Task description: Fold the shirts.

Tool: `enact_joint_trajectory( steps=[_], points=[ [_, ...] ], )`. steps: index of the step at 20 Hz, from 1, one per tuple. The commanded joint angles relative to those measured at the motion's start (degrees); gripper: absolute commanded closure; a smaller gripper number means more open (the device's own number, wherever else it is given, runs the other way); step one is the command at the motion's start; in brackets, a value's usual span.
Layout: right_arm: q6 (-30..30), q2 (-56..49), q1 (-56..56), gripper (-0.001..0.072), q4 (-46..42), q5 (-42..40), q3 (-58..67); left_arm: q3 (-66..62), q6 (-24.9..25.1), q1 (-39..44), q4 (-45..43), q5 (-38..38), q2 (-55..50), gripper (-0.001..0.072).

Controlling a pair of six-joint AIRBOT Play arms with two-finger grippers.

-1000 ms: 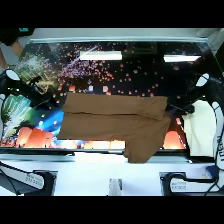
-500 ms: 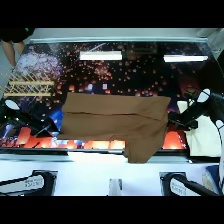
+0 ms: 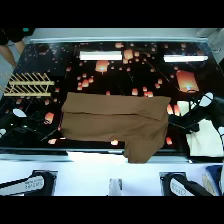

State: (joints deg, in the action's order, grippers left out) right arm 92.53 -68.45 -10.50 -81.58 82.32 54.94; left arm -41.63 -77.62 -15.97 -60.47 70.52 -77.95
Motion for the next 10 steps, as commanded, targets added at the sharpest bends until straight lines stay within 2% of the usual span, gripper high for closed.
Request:
enact_joint_trajectory(
  steps=[1, 5, 7, 10],
  points=[
    [0.0, 0.3, 0.0, 0.0299, -0.2, 1.4, -0.5, 0.3, -1.2, 0.6, 0.5, -2.4, 0.0, 0.0671],
    [0.5, 3.6, 0.0, 0.0282, 1.3, -1.3, -10.5, 0.3, 0.0, 0.6, 0.5, -2.4, 0.8, 0.0673],
    [0.7, 4.8, 0.0, 0.0221, 3.2, -4.3, -16.6, 0.3, 0.5, 0.6, 0.5, -2.4, 1.7, 0.0674],
    [0.6, 4.7, 0.0, 0.0235, 7.7, -9.2, -22.3, 0.3, 0.6, 0.6, 0.5, -2.1, 3.3, 0.0674]
  ],
)
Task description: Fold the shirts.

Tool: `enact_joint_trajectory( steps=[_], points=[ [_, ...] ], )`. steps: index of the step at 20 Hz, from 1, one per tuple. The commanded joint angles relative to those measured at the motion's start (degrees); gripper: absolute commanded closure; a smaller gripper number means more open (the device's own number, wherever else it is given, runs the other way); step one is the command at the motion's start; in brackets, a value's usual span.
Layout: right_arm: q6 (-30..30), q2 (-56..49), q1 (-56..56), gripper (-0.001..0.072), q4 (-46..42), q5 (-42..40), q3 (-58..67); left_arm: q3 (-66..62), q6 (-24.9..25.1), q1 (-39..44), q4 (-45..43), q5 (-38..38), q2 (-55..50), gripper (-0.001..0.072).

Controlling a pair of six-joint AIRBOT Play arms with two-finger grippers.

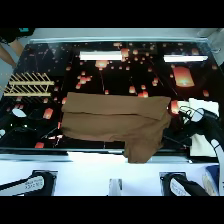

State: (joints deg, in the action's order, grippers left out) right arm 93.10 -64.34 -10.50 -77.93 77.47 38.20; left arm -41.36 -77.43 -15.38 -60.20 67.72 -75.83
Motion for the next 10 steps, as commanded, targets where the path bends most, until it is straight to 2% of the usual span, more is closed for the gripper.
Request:
enact_joint_trajectory(
  steps=[1, 2, 4, 9, 10],
  points=[
    [0.0, 0.6, 0.1, 0.0235, 5.1, -5.4, -6.8, 0.0, 0.5, 0.0, 0.2, 1.0, 1.6, 0.0674],
    [0.1, 0.6, 0.1, 0.0238, 5.6, -6.4, -7.8, 0.0, 0.5, 0.0, 0.2, 1.3, 1.9, 0.0674],
    [0.1, 0.6, 0.1, 0.0294, 7.7, -8.4, -9.5, 0.0, 0.5, 0.0, 0.2, 1.4, 2.1, 0.0674],
    [0.1, 0.6, 0.1, 0.0312, 11.5, -12.9, -10.7, 0.0, 0.5, 0.0, 0.2, 1.9, 2.1, 0.0674],
    [0.1, 0.6, 0.1, 0.0361, 11.5, -13.0, -10.7, 0.0, 0.5, 0.0, 0.3, 1.9, 2.1, 0.0674]
  ],
)
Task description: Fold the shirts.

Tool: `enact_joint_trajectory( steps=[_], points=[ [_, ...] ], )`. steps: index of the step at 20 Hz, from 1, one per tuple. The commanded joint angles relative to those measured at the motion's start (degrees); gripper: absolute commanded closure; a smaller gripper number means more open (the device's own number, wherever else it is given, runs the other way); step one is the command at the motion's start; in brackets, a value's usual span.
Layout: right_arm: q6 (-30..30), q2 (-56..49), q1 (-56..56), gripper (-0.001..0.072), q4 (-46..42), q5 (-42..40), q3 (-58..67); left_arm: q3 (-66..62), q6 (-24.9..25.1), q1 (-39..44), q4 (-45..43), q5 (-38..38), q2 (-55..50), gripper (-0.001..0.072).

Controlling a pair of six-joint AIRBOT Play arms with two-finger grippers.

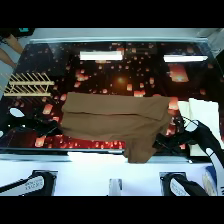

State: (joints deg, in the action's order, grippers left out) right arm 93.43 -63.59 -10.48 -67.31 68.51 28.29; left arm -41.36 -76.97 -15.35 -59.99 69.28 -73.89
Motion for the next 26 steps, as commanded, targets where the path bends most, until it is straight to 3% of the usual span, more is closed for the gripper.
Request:
enact_joint_trajectory(
  steps=[1, 3, 7, 10, 14, 18, 22, 26],
  points=[
    [-0.2, -0.1, 0.0, 0.0416, 1.1, -4.1, -0.8, 0.0, 0.0, 0.0, 0.0, 0.3, 0.1, 0.0674],
    [-0.2, -0.1, 0.0, 0.0686, 2.1, -4.0, -0.8, 0.0, 0.0, 0.0, 0.0, 0.2, 0.1, 0.0674],
    [-4.3, 0.2, 0.0, 0.0685, 4.9, -0.8, 1.1, -1.7, 3.0, 0.0, 0.0, 1.5, 0.2, 0.0675],
    [-4.9, 0.2, 0.0, 0.0685, 4.9, 3.2, 9.8, -10.0, 2.9, 0.0, 0.1, 3.5, 0.7, 0.0677],
    [-2.0, -1.9, 0.0, 0.0686, 5.0, -5.5, 26.3, -22.9, -0.9, 0.8, 0.3, 0.4, -0.7, 0.0678],
    [0.6, -10.9, 0.0, 0.0685, 5.0, -12.4, 37.6, -34.8, -1.0, 5.9, 2.2, -0.9, -9.7, 0.0678],
    [4.8, -18.8, 0.0, 0.0684, 5.5, -14.8, 39.4, -47.8, -6.6, 7.1, 2.2, 1.0, -22.5, 0.0676],
    [4.7, -24.0, 0.0, 0.0678, 6.4, -14.8, 39.4, -52.0, -7.3, 7.6, 2.2, 2.6, -29.8, 0.0655]
  ],
)
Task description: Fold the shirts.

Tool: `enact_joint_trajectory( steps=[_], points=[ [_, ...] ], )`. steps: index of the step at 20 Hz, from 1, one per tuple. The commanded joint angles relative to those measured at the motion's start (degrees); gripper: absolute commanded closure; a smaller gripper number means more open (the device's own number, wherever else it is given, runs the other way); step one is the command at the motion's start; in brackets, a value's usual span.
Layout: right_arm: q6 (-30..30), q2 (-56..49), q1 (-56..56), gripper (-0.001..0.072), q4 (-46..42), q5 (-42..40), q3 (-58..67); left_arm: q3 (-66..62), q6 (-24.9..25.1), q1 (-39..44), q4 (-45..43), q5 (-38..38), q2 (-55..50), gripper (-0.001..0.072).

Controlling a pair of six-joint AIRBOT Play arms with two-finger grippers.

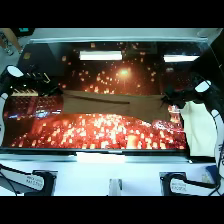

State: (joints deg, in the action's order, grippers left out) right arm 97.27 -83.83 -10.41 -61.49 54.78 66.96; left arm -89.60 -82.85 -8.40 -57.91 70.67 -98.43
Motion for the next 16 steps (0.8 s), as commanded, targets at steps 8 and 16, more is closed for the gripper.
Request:
enact_joint_trajectory(
  steps=[8, 16],
  points=[
    [-7.6, -3.0, -0.1, 0.0009, -15.8, 6.6, 4.7, -4.4, 1.2, -1.6, -0.7, 13.7, -5.5, 0.0192],
    [-6.9, -10.4, -0.1, 0.0008, -9.7, 6.2, 4.7, -4.4, 1.4, -2.5, -0.7, 15.7, 7.0, 0.0202]
  ],
)
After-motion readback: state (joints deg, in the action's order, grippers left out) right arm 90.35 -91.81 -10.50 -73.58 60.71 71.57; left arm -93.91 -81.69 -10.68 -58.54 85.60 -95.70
